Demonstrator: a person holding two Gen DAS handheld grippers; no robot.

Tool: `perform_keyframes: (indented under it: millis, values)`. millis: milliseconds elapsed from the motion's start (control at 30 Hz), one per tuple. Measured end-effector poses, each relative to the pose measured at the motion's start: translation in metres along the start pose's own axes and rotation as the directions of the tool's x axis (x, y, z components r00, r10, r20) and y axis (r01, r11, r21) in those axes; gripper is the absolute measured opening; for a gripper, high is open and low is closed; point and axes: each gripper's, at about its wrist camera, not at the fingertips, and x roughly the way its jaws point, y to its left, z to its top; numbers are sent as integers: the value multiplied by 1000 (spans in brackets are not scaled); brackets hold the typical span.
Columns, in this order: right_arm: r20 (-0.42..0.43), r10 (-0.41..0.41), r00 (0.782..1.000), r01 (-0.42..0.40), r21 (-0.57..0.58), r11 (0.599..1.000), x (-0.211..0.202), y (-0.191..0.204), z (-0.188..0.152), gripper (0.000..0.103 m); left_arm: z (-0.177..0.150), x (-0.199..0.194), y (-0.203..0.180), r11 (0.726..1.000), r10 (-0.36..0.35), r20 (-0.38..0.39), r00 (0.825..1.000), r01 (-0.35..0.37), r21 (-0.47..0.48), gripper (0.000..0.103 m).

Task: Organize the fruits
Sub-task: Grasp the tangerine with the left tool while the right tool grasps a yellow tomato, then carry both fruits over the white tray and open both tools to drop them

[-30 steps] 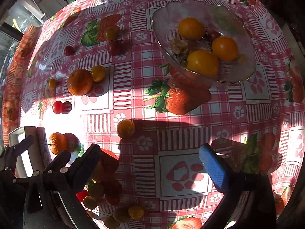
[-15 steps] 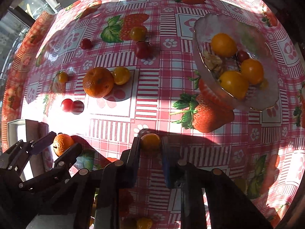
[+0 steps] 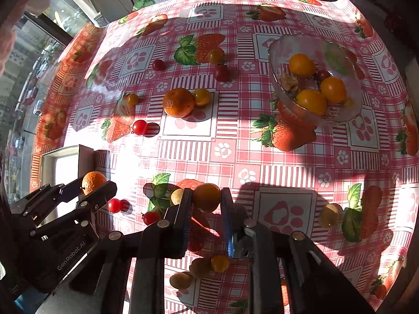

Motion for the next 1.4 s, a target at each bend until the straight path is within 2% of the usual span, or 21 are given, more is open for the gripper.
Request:
perform_keyframes:
  millis: [233, 500, 800, 933, 1100, 1133, 1200, 1233, 1267, 1333, 1400]
  values:
    - [-7, 31, 999, -31, -44, 999, -22, 28, -31, 23, -39, -30, 33, 999, 12, 26, 1000, -11, -34, 38]
    - [-62, 79, 995, -88, -150, 985, -23, 101, -72, 23, -98, -51, 80, 993, 65, 3, 998, -64, -96, 38]
    - [-184, 124, 975, -172, -277, 945, 15, 192, -117, 23, -160, -34, 144, 970, 158, -100, 982, -173, -170, 38]
    - [-241, 94, 966, -170, -316, 933, 45, 217, -129, 23, -174, -21, 164, 960, 166, -141, 976, -192, -202, 39]
    - [-289, 46, 956, -148, -343, 927, 75, 231, -136, 24, -181, -9, 168, 961, 167, -155, 974, -196, -195, 39]
    - [-295, 38, 955, -144, -348, 926, 78, 233, -136, 24, -181, -8, 167, 963, 168, -156, 973, -196, -187, 41]
    - [-307, 32, 951, -144, -353, 924, 84, 235, -136, 24, -182, -5, 164, 964, 174, -158, 972, -201, -172, 53]
    - [-311, 26, 950, -143, -357, 923, 86, 237, -135, 24, -183, -5, 162, 965, 179, -155, 972, -205, -166, 65]
    - [-318, 25, 948, -145, -359, 922, 88, 238, -135, 26, -184, -5, 161, 964, 188, -149, 971, -211, -164, 76]
    - [-333, 28, 943, -152, -353, 923, 89, 241, -133, 38, -184, -6, 160, 963, 196, -140, 971, -218, -159, 79]
    - [-332, 39, 942, -160, -343, 926, 87, 240, -131, 62, -184, -5, 159, 964, 194, -152, 969, -217, -156, 79]
